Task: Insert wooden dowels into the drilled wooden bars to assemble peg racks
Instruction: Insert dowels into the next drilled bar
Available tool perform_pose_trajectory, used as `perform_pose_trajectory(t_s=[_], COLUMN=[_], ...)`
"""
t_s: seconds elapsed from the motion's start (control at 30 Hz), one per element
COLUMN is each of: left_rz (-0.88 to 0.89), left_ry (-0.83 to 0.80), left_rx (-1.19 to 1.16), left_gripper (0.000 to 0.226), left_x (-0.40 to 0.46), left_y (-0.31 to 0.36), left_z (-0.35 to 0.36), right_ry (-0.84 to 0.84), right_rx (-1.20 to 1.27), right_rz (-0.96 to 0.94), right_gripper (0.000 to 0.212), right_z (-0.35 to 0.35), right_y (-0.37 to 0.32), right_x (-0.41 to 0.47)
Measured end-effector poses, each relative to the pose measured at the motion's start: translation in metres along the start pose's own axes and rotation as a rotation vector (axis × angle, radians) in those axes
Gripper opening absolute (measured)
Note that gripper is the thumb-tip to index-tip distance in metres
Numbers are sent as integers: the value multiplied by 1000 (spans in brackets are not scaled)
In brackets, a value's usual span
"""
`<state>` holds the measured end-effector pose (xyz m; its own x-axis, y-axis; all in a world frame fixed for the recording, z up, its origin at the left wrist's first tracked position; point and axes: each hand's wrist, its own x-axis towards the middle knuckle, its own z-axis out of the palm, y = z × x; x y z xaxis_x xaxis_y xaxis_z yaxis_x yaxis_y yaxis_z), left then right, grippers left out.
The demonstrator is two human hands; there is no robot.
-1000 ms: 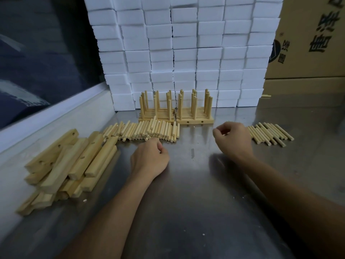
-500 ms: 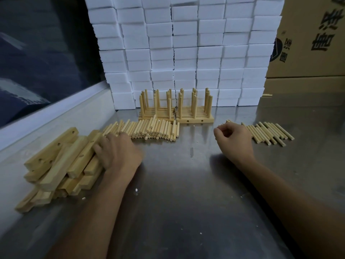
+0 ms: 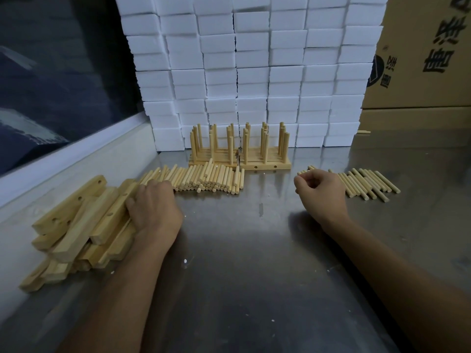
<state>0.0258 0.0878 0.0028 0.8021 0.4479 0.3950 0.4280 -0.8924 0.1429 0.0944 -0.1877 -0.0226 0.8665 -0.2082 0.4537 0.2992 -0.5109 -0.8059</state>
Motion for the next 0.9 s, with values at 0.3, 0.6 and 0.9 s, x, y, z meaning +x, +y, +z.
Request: perform_pose_trajectory(t_s=[0.3,0.6,0.9], left_rz=[59,229,-89], left_ry=[57,210,-323], left_rx=[-153,-593,-1392], left_gripper=[32,49,31], left_x=[-7,-15,-21], left_y=[18,36,54], left_z=[-2,-4,-5], right_ry=[-8,-40,-126], right_rx=[22,-73,-493], right_rz=[30,3,-68], right_gripper=[12,10,25], right_z=[-2,1,-7], right_y=[-2,-3,-5], right_x=[-1,-2,-1])
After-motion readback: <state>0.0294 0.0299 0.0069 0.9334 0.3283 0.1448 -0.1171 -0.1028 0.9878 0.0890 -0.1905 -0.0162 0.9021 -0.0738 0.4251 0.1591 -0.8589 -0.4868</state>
